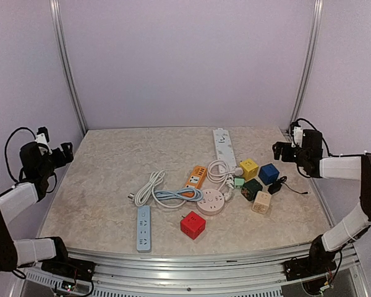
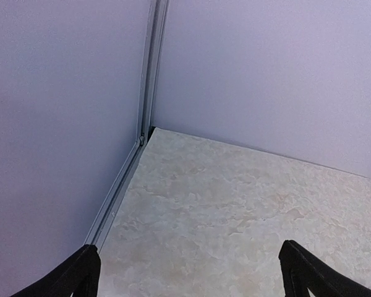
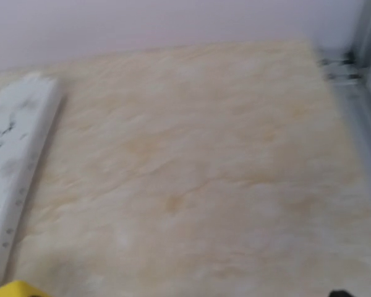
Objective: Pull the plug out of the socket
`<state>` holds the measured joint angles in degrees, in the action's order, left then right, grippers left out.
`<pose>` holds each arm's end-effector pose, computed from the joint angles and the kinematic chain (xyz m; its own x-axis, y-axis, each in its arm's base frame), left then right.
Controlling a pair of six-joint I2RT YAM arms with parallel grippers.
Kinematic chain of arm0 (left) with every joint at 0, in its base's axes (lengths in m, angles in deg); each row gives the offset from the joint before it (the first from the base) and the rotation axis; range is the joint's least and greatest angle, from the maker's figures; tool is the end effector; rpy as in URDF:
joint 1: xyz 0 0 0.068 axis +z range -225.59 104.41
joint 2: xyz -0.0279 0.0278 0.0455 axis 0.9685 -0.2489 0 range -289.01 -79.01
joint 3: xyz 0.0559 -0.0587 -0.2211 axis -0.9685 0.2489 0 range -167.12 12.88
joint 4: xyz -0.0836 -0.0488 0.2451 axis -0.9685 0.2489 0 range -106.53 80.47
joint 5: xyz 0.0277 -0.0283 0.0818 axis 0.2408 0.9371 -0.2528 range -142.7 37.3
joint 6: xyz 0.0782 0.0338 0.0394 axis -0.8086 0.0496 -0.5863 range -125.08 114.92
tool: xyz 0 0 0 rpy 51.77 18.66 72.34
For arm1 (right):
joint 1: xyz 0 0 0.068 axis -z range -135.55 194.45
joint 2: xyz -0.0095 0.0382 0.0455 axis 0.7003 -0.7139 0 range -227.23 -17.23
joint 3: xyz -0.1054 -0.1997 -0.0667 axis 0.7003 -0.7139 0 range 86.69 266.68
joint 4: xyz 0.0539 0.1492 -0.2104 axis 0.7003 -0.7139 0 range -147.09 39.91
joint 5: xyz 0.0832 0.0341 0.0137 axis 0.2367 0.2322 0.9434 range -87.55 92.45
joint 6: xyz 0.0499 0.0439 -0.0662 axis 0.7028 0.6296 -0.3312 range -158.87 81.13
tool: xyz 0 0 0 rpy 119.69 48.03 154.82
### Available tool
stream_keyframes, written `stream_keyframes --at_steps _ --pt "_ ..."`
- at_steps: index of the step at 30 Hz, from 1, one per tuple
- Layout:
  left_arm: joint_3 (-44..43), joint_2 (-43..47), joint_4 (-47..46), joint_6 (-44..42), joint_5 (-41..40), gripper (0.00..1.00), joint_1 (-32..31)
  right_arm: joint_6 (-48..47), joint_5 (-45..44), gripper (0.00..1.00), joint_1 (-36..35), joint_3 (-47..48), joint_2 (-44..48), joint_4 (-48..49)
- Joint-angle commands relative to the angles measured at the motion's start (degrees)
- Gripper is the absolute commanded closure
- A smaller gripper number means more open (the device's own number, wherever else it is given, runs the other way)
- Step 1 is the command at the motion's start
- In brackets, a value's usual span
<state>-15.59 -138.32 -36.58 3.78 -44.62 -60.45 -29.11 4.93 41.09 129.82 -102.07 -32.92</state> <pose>0.2955 0.0678 0.2024 -0.1593 -0.2011 -0.9665 -0.1516 0.9724 -0.1773 0.3676 0.0253 0.1524 -0.4250 0.1446 -0.8936 -0.0261 0.9848 0.1718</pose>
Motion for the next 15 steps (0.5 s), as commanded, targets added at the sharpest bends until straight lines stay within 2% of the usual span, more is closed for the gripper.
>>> stream_keyframes --at_steps 1,6,12,15 --pt "4.11 2.43 -7.51 -1.83 0.01 0.01 0.18 -0.24 -0.59 0.00 2.74 -7.24 6.43 11.72" --pt "7.32 2.09 -9.67 -4.03 -0.81 0.01 0.14 -4.31 -4.38 0.00 4.56 -15.94 10.58 21.16" --pt "11.35 1.21 -13.78 -6.27 -0.12 0.01 -0.06 -5.42 -4.03 0.00 4.76 -23.66 9.29 32.64" --pt "12.47 0.63 -14.47 -7.32 -0.25 0.01 -0.02 -5.89 -3.96 0.00 4.76 -24.93 8.90 34.61"
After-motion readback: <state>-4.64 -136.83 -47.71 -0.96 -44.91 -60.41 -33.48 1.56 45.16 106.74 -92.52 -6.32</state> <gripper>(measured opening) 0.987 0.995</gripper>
